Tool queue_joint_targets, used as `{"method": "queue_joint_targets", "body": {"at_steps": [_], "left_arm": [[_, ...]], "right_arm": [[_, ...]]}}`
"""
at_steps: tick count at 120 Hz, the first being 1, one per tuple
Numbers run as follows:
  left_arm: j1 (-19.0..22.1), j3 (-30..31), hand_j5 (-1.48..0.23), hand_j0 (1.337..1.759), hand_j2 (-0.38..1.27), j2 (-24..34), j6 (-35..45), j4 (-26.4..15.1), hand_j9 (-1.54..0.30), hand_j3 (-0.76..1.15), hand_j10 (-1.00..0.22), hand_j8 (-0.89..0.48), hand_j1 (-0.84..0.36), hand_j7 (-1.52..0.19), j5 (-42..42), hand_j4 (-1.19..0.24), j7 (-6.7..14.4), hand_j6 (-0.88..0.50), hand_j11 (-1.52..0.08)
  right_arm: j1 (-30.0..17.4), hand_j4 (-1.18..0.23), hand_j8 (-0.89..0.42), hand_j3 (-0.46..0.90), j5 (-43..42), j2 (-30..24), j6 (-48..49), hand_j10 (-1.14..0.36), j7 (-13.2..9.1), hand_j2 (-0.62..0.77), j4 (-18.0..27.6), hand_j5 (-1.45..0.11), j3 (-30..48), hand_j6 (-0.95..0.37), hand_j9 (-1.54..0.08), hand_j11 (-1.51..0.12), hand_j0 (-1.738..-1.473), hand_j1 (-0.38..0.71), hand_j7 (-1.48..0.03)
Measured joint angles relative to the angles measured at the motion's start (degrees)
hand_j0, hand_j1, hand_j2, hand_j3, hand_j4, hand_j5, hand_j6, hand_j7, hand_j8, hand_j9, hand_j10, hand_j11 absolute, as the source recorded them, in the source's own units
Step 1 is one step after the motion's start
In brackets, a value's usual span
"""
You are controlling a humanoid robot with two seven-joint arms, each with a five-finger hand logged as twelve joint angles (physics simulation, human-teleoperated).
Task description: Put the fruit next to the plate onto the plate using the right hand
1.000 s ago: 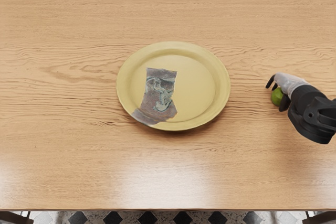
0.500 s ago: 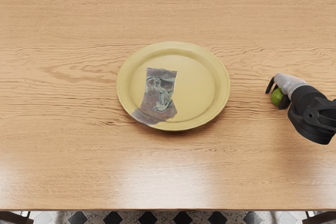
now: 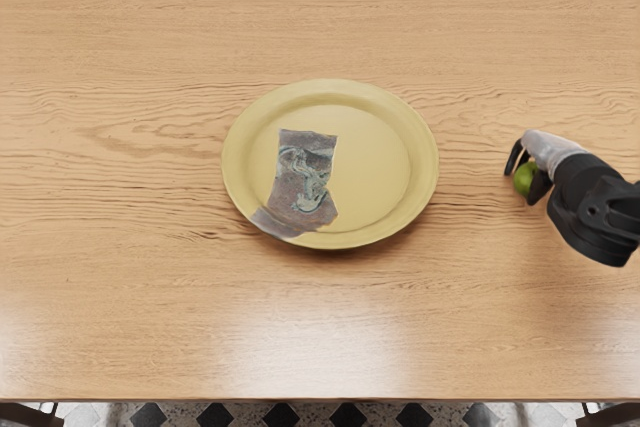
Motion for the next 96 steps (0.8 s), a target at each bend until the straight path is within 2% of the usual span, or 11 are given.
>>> {"method": "queue_joint_targets", "body": {"at_steps": [16,52,73,96], "left_arm": [[0.00,0.00,0.00,1.658,0.00,0.00,0.00,0.00,0.00,0.00,0.00,0.00,0.35,0.00,0.01,0.00,0.00,0.00,0.00],[0.00,0.00,0.00,1.658,0.00,0.00,0.00,0.00,0.00,0.00,0.00,0.00,0.35,0.00,-0.01,0.00,0.00,0.00,0.00],[0.00,0.00,0.00,1.658,0.00,0.00,0.00,0.00,0.00,0.00,0.00,0.00,0.35,0.00,0.00,0.00,0.00,0.00,0.00],[0.00,0.00,0.00,1.658,0.00,0.00,0.00,0.00,0.00,0.00,0.00,0.00,0.35,0.00,0.01,0.00,0.00,0.00,0.00]], "right_arm": [[1.68,-0.68,-0.36,0.00,0.08,0.23,0.23,-0.58,0.00,0.21,0.71,-0.98,0.65,-0.44,-0.96,-0.96,-1.652,0.28,-0.93],[10.13,-0.68,-0.34,0.00,0.44,2.62,0.93,-0.57,0.01,0.21,2.93,-1.00,0.86,-0.43,-0.98,-0.98,-1.653,0.28,-0.94],[14.21,-0.67,-0.33,0.00,0.73,7.51,0.96,-0.56,0.01,0.23,3.01,-1.01,0.97,-0.41,-0.98,-0.98,-1.653,0.30,-0.94],[15.40,-0.66,-0.32,0.00,1.57,13.89,0.83,-0.54,0.00,0.25,3.02,-1.03,3.03,-0.40,-0.99,-0.98,-1.654,0.31,-0.94]]}}
